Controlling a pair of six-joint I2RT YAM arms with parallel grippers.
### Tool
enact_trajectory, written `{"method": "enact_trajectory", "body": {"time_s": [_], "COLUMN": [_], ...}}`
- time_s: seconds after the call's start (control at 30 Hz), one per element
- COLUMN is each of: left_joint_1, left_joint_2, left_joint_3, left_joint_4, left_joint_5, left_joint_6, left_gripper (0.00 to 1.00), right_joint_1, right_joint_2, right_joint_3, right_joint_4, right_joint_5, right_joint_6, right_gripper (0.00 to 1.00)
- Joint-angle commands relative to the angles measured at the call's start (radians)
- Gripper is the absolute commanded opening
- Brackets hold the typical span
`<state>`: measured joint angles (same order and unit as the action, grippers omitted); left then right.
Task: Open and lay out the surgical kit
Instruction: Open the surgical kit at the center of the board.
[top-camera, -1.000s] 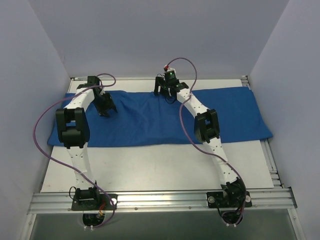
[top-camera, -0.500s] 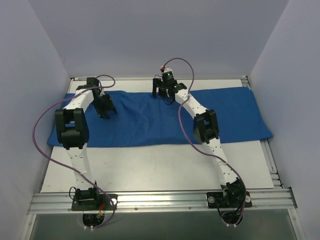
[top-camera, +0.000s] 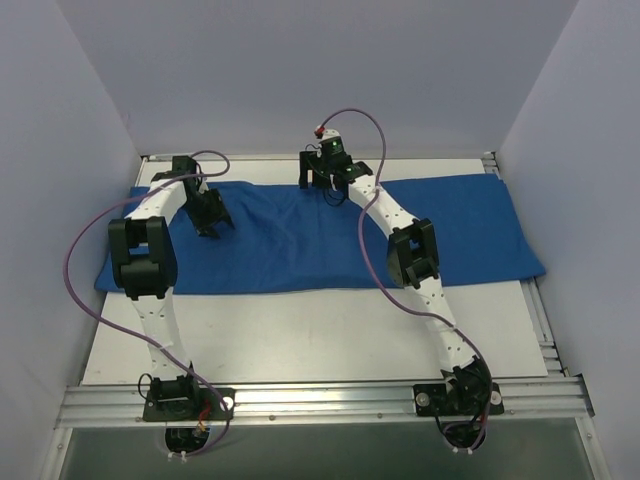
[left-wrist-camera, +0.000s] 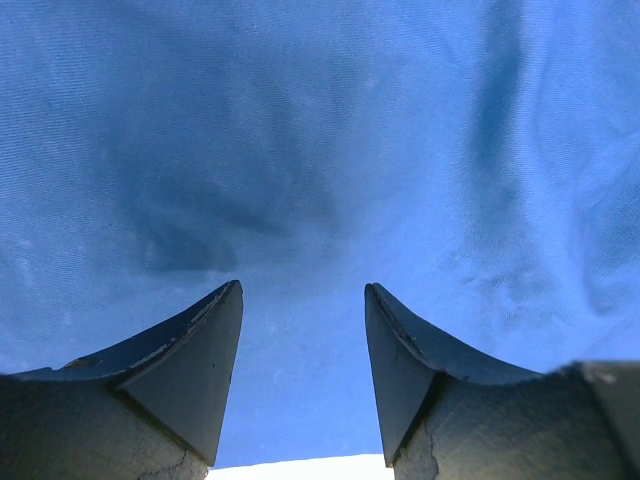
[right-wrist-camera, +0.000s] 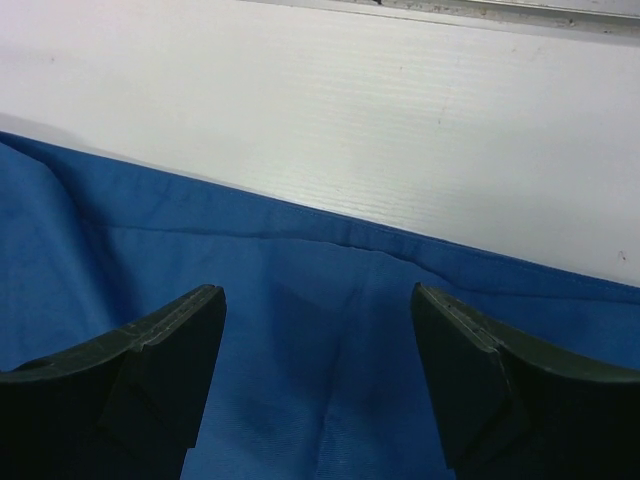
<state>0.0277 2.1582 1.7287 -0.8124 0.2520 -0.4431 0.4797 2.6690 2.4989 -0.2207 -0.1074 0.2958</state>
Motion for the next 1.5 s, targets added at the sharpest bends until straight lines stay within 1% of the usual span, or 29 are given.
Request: {"method": "enact_trajectory", "body": {"time_s": [0.0, 0.27, 0.4, 0.57, 0.93, 1.13, 1.27, 1.47], "left_joint_1": [0.005, 0.006, 0.008, 0.011, 0.02, 0.02, 0.02, 0.021], "left_joint_2": [-0.061, -0.061, -0.061, -0.063, -0.063, -0.064, -0.069, -0.069], "left_joint_3": [-0.003, -0.006, -0.004, -0.004, -0.006, -0.008, -0.009, -0.011], "left_joint_4": [0.032, 0.033, 0.033, 0.033, 0.035, 0.035, 0.035, 0.036], "left_joint_5": [0.027, 0.033, 0.036, 0.039, 0.049, 0.052, 0.053, 0.058], "left_joint_6": [0.001, 0.003, 0.004, 0.003, 0.006, 0.006, 0.006, 0.004], "left_gripper": [0.61, 0.61, 0.61, 0.61, 0.61, 0.61, 0.61, 0.61], "right_joint_1": [0.016, 0.028, 0.028, 0.031, 0.028, 0.028, 0.028, 0.03], "right_joint_2": [-0.064, -0.028, -0.02, 0.0, 0.029, 0.038, 0.051, 0.06], "right_joint_3": [-0.015, 0.011, 0.012, 0.021, 0.041, 0.046, 0.067, 0.064], "right_joint_4": [-0.016, -0.052, -0.049, -0.043, -0.048, -0.051, -0.057, -0.062], "right_joint_5": [0.008, 0.086, 0.081, 0.066, 0.068, 0.077, 0.078, 0.081], "right_joint_6": [-0.026, -0.05, -0.052, -0.046, -0.043, -0.046, -0.041, -0.044], "right_gripper": [0.76, 0.76, 0.7, 0.65, 0.63, 0.56, 0.47, 0.46]}}
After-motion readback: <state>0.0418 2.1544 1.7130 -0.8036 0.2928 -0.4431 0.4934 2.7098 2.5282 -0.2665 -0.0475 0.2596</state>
